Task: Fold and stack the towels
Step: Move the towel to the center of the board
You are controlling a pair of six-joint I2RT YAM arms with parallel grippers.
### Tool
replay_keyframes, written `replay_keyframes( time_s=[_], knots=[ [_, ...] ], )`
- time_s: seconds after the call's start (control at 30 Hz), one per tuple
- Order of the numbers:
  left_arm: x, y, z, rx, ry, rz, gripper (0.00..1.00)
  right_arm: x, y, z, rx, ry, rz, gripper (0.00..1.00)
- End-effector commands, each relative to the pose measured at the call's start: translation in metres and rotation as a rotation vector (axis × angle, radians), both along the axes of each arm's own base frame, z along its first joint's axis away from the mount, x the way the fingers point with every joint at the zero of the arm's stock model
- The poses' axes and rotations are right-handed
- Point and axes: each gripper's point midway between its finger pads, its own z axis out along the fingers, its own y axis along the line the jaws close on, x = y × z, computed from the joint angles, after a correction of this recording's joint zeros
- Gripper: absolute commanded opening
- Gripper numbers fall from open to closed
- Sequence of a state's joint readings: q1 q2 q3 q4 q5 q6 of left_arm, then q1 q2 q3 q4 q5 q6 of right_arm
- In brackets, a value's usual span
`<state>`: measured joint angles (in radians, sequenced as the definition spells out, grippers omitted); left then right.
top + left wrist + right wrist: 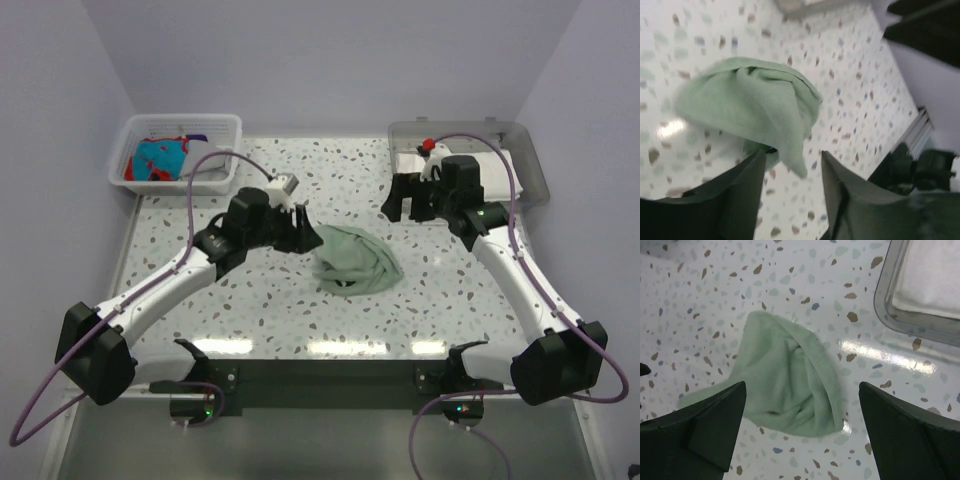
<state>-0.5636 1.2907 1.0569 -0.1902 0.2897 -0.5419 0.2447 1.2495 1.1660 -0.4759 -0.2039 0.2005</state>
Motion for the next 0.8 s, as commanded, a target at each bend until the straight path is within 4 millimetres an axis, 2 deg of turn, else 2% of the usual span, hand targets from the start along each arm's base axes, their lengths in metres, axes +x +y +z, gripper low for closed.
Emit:
replay_keyframes(
  time_s=[0.0,0.03,0.07,0.13,0.17,0.3,0.37,0.43,0.47,0.53,0.57,0.6,0.63,0.67,0.77],
  knots=[
    [-0.035,0.021,-0.058,0.089,0.074,0.046,0.62,-0.028,0.01,-0.027,-0.046,0.091,0.069,0.98],
    [-0.049,0.035,-0.089,0.149,0.141,0.064,0.67,-0.033,0.01,-0.038,-0.063,0.118,0.079,0.97],
    [-0.053,0.045,-0.092,0.167,0.136,0.093,0.72,-0.039,0.014,-0.045,-0.079,0.139,0.093,0.97],
    [-0.068,0.054,-0.113,0.197,0.18,0.097,0.76,-0.049,0.016,-0.063,-0.103,0.186,0.104,0.95],
    [-0.072,0.054,-0.114,0.186,0.186,0.086,0.77,-0.055,0.018,-0.071,-0.118,0.21,0.109,0.92],
    [-0.085,0.037,-0.124,0.161,0.202,0.005,0.81,-0.072,0.012,-0.106,-0.164,0.3,0.086,0.85],
    [-0.09,0.02,-0.13,0.166,0.215,-0.065,0.82,-0.075,0.01,-0.117,-0.17,0.327,0.079,0.81],
    [-0.089,0.007,-0.131,0.155,0.21,-0.096,0.83,-0.076,0.005,-0.13,-0.191,0.352,0.053,0.8],
    [-0.084,0.007,-0.142,0.178,0.233,-0.067,0.82,-0.075,0.004,-0.135,-0.2,0.364,0.049,0.79],
    [-0.074,0.007,-0.146,0.176,0.248,-0.005,0.8,-0.071,0.01,-0.134,-0.187,0.357,0.076,0.78],
    [-0.066,0.013,-0.155,0.208,0.258,0.057,0.76,-0.066,0.017,-0.132,-0.176,0.344,0.101,0.76],
    [-0.064,0.016,-0.16,0.215,0.293,0.104,0.73,-0.057,0.023,-0.122,-0.178,0.3,0.144,0.75],
    [-0.062,0.019,-0.17,0.239,0.318,0.129,0.71,-0.051,0.027,-0.117,-0.182,0.285,0.169,0.75],
    [-0.062,0.019,-0.174,0.239,0.332,0.148,0.7,-0.041,0.035,-0.11,-0.213,0.26,0.216,0.74],
    [-0.066,0.018,-0.184,0.248,0.356,0.153,0.69,-0.025,0.051,-0.107,-0.262,0.24,0.289,0.73]
  ],
)
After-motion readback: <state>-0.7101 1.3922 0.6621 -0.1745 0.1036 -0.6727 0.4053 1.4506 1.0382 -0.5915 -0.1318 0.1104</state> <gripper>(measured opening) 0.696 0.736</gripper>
